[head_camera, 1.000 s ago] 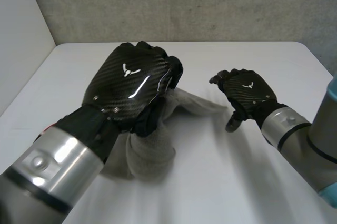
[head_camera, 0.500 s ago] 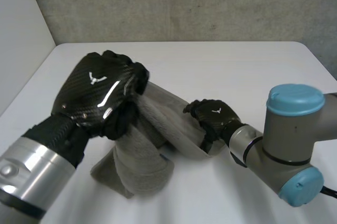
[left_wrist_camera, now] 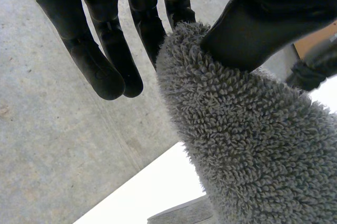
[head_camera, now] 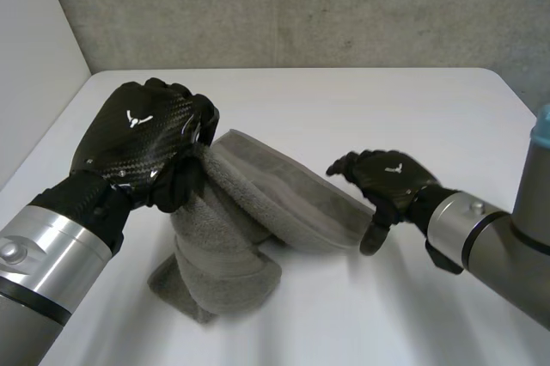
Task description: Fold the towel.
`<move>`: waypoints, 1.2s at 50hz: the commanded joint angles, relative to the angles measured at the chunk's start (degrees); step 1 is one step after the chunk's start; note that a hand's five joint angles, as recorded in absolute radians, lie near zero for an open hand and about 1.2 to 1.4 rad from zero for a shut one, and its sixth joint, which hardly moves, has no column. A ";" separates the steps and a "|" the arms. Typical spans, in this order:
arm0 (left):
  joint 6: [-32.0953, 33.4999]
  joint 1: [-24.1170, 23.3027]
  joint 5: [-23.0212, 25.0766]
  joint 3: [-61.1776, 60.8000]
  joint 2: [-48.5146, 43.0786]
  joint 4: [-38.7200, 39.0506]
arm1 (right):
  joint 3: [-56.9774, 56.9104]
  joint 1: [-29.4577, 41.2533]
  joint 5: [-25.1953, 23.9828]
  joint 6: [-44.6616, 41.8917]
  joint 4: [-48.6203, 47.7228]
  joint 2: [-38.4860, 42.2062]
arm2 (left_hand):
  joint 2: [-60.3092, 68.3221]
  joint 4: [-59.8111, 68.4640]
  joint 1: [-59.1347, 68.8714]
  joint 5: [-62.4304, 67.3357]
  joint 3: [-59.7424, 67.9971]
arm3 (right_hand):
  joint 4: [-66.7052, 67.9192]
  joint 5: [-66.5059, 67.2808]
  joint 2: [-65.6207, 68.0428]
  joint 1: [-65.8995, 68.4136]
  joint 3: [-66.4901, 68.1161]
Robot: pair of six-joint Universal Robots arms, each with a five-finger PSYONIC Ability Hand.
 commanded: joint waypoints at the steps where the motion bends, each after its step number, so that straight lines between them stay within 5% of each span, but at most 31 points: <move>1: -0.09 0.06 -0.09 0.74 0.01 0.03 | -1.82 1.22 -0.65 1.97 -1.95 8.27 | -5.27 -6.37 -2.51 -14.19 -7.90 | -0.75 0.46 0.12 1.44 0.13; 13: -0.26 2.08 -0.35 1.96 0.01 -0.05 | -8.77 2.90 -0.12 6.11 -1.95 14.97 | -5.27 -6.37 -2.51 -14.19 -7.90 | 39.14 40.34 40.01 41.32 40.02; 15: -0.61 2.25 -0.44 2.05 0.01 -0.05 | -9.91 2.81 0.49 7.42 -2.04 14.71 | -5.27 -6.37 -2.51 -14.19 -7.90 | 64.85 66.05 65.72 67.03 65.73; 22: -2.02 3.40 -0.18 3.55 0.10 0.03 | -13.25 0.00 2.95 9.28 -0.55 8.73 | -5.27 -6.37 -2.51 -14.19 -7.90 | 64.98 66.19 65.85 67.17 65.86; 30: -2.02 6.21 -0.18 9.96 0.27 -1.02 | -19.05 -7.12 2.51 8.05 2.44 -9.11 | -5.27 -6.37 -2.51 -14.19 -7.90 | 64.98 66.19 65.85 67.17 65.86; 37: -2.02 7.26 -0.09 17.86 0.10 -8.56 | -30.02 -13.88 -0.46 0.86 16.55 -20.27 | -5.27 -6.37 -2.51 -14.19 -7.90 | 64.98 66.19 65.85 67.17 65.86; 42: -1.93 8.14 0.00 19.02 -0.43 -11.22 | -32.41 -14.60 -5.04 -4.68 24.22 -16.77 | -5.27 -6.37 -2.51 -14.19 -7.90 | 64.98 66.19 65.85 67.17 65.86; 49: -1.32 9.99 0.17 19.19 -12.53 -11.92 | -32.94 -12.84 -4.69 -9.18 25.47 -8.23 | -5.27 -6.37 -2.51 -14.19 -7.90 | 64.98 66.19 65.85 67.17 65.86; 60: 6.23 9.99 0.17 36.38 -34.51 -11.83 | -46.03 -6.25 6.56 -16.83 24.24 12.51 | -5.27 -6.37 -2.51 -14.19 -7.90 | 64.98 66.19 65.85 67.17 65.86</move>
